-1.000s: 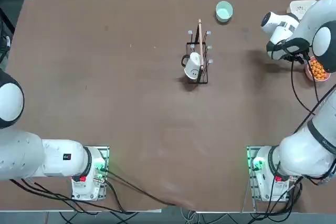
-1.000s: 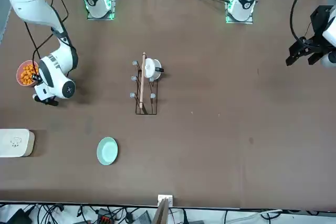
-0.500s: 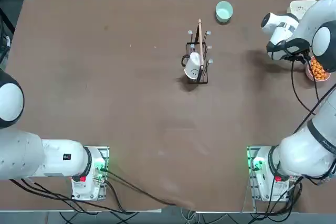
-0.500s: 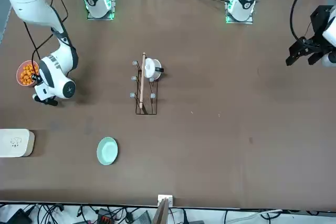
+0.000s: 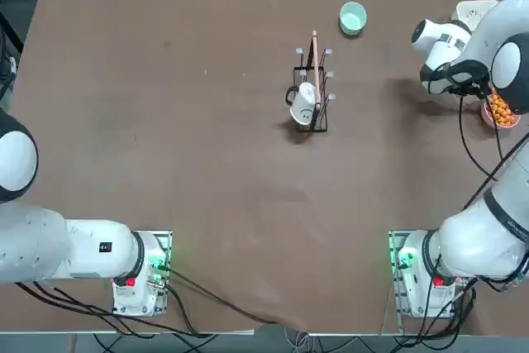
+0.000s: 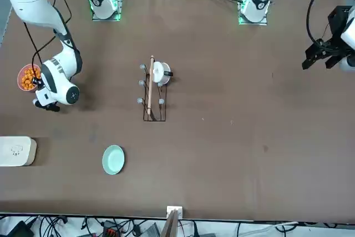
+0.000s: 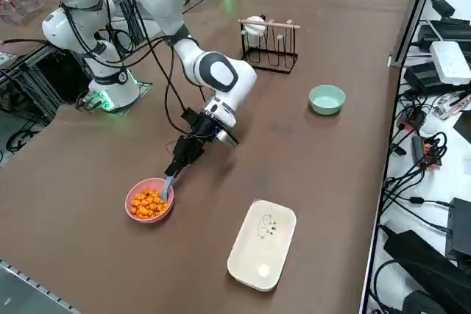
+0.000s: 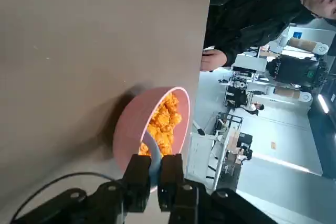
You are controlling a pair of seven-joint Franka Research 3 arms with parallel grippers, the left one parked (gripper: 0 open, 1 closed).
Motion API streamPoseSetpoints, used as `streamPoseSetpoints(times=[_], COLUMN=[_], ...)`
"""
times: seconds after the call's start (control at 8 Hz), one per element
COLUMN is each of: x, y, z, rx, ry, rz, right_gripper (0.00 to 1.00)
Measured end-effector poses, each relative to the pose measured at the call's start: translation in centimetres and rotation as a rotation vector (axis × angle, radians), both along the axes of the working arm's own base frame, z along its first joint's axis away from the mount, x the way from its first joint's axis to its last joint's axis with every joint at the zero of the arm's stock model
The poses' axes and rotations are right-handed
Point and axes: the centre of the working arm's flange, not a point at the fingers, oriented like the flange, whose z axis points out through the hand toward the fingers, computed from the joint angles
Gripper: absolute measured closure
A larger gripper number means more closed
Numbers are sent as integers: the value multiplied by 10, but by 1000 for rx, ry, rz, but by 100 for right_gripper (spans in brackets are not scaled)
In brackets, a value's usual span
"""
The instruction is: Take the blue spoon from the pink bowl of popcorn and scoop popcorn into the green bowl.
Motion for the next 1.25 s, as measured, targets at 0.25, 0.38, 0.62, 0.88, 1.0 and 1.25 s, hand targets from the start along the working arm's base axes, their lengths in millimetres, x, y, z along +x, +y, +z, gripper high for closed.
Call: streamPoseSetpoints(times=[0.25,0.38,0.62,0.88,1.0,1.25], x=[-1,-2,-1,-1,-1,-2], y=[-1,-2,-3,-4,-4,-3], z=[1,1,3,3,2,-1], rx=[-8,-11,-7,-11,-17,-29], ry=[7,25,46,32,17,-10], rz=[-5,-3,3,-5,-12,-25], right_gripper=[88,88,88,89,89,89])
